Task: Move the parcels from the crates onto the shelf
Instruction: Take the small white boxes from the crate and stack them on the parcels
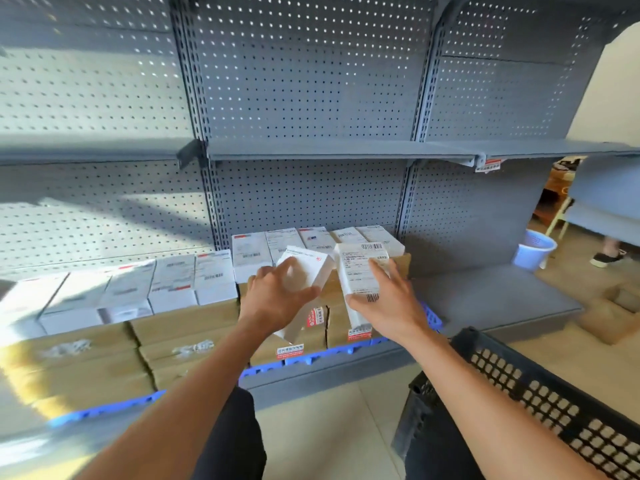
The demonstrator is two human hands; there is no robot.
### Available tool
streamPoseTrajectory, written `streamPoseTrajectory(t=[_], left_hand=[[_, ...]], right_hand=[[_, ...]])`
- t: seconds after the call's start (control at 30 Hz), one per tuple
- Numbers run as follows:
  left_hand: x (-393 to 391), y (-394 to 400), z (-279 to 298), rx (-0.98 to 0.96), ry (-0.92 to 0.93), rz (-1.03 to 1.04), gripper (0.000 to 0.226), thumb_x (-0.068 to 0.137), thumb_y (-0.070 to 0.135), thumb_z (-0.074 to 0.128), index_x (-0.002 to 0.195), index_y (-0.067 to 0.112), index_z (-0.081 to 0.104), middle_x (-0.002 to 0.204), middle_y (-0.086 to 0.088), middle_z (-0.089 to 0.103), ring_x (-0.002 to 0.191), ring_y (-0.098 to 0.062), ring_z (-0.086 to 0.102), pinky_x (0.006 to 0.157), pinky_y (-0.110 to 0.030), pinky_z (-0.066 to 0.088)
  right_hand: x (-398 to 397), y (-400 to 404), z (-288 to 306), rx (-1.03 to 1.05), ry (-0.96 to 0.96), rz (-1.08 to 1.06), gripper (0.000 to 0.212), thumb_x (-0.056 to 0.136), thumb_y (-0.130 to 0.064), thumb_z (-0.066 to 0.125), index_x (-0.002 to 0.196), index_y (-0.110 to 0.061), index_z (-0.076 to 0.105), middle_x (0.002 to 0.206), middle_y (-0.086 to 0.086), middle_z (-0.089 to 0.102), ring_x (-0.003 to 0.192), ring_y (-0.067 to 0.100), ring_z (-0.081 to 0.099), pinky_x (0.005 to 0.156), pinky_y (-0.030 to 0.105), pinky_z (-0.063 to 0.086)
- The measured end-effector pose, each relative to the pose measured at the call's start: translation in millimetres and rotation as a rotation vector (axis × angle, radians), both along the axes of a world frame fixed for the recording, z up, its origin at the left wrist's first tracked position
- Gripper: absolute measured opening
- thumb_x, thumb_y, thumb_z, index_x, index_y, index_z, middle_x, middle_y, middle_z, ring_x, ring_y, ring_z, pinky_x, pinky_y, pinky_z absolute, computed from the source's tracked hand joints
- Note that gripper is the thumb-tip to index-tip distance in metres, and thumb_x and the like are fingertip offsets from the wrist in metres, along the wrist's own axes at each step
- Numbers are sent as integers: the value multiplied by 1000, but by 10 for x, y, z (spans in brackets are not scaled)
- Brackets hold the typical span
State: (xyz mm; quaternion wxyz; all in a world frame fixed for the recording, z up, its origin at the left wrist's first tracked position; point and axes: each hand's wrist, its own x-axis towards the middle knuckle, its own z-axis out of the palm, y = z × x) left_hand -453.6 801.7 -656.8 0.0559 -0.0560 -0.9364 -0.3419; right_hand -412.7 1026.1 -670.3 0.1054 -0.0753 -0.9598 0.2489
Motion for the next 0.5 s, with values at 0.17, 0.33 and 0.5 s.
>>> streamPoseTrajectory(t=[0.17,0.33,0.5], left_hand=[[66,-536,51,-11,12,95,81,78,69,70,147,40,41,137,-3,51,126,-26,47,99,-48,49],[59,-1169,69,-48,15,205,77,80,69,68,147,39,41,138,-4,50,126,-26,46,97,-47,50],[59,-1792,22,-31,26,309,78,79,69,68,147,40,42,137,-5,52,121,-25,50,95,-45,52]], right_hand=[[-217,-461,38,11,-26,113,92,84,-68,60,159,-40,15,170,-9,-6,155,28,13,115,53,36],[-418,-1076,86,76,-35,247,91,85,-68,58,160,-41,14,170,-8,-7,153,29,20,115,51,35],[-548,-1770,108,89,-35,327,88,86,-70,55,159,-41,15,170,-5,-5,150,31,22,114,55,36]])
